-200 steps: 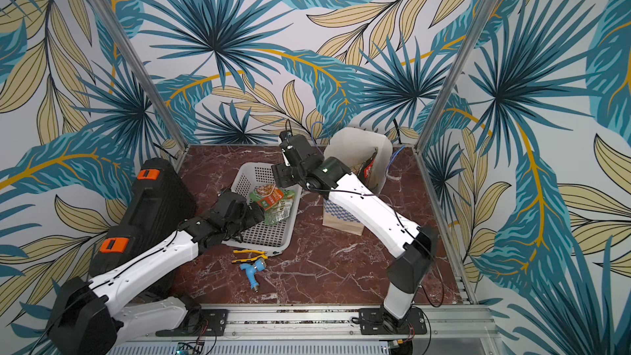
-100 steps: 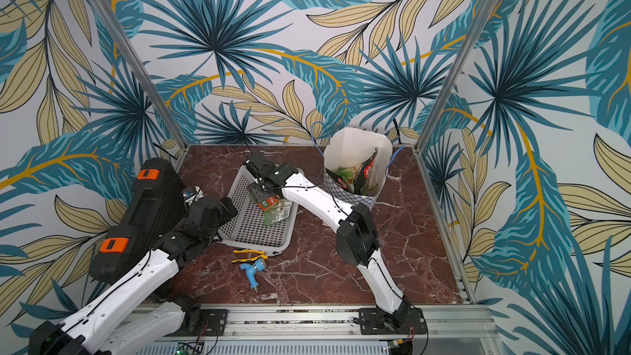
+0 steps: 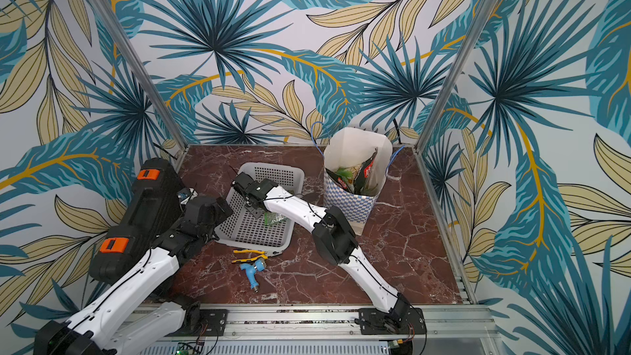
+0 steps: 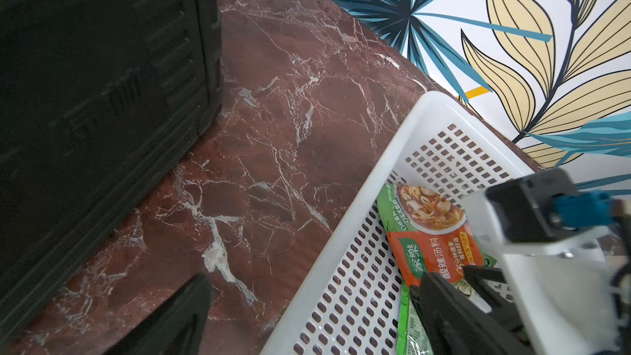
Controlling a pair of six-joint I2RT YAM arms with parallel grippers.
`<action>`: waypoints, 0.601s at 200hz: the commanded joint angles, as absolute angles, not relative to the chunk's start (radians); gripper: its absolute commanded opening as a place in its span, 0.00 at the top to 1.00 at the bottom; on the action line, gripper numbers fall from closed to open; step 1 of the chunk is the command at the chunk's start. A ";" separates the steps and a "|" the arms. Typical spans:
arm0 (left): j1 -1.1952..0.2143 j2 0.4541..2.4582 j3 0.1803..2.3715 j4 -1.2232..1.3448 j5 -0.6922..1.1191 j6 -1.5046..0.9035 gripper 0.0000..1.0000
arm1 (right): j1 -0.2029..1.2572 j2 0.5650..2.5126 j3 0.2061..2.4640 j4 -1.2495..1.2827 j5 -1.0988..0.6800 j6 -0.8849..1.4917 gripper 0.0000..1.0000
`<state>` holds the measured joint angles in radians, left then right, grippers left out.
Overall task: Place the condiment packets inside the bag
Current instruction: Pick up the condiment packet from the storage box.
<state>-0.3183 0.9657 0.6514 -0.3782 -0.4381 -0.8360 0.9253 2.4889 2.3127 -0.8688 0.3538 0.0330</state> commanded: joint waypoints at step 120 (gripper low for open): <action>-0.308 0.926 0.613 -0.350 -0.428 -0.851 0.00 | 0.945 2.591 2.385 -0.872 0.788 -0.024 0.72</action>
